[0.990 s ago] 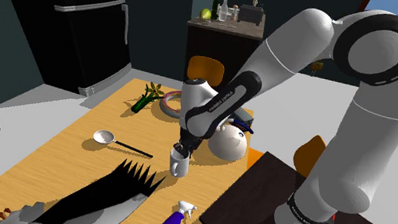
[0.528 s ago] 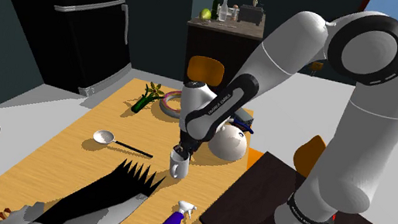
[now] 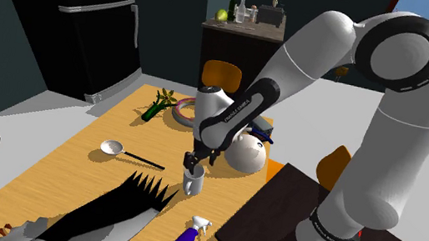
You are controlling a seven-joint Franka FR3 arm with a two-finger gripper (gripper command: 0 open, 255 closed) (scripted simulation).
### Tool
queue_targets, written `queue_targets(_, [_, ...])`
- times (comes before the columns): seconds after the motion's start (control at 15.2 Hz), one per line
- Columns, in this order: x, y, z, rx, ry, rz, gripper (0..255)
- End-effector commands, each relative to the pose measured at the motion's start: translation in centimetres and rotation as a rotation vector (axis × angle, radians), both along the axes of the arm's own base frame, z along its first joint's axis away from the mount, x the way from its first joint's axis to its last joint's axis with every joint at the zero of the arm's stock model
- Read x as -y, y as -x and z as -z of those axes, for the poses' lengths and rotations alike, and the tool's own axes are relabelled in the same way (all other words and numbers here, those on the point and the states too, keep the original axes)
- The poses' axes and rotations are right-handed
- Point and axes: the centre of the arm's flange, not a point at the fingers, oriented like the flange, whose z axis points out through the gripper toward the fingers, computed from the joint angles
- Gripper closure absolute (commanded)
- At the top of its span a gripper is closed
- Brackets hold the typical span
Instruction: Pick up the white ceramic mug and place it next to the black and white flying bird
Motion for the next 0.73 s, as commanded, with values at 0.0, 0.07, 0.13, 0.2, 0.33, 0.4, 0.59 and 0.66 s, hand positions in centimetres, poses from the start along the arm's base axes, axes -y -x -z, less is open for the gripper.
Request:
queue_targets(0.0, [0.2, 0.0, -2.1, 0.000, 0.000, 0.000, 0])
queue_targets(0.07, [0.2, -0.1, -3.4, 0.000, 0.000, 0.000, 0])
queue_targets(0.13, [0.3, -0.2, -4.5, 0.000, 0.000, 0.000, 0])
queue_targets(0.2, [0.3, -0.2, -4.5, 0.000, 0.000, 0.000, 0])
queue_targets(0.33, [0.3, -0.2, -4.5, 0.000, 0.000, 0.000, 0])
queue_targets(0.4, [0.3, -0.2, -4.5, 0.000, 0.000, 0.000, 0])
queue_targets(0.59, [0.3, -0.2, -4.5, 0.000, 0.000, 0.000, 0])
queue_targets(0.66, [0.3, -0.2, -4.5, 0.000, 0.000, 0.000, 0])
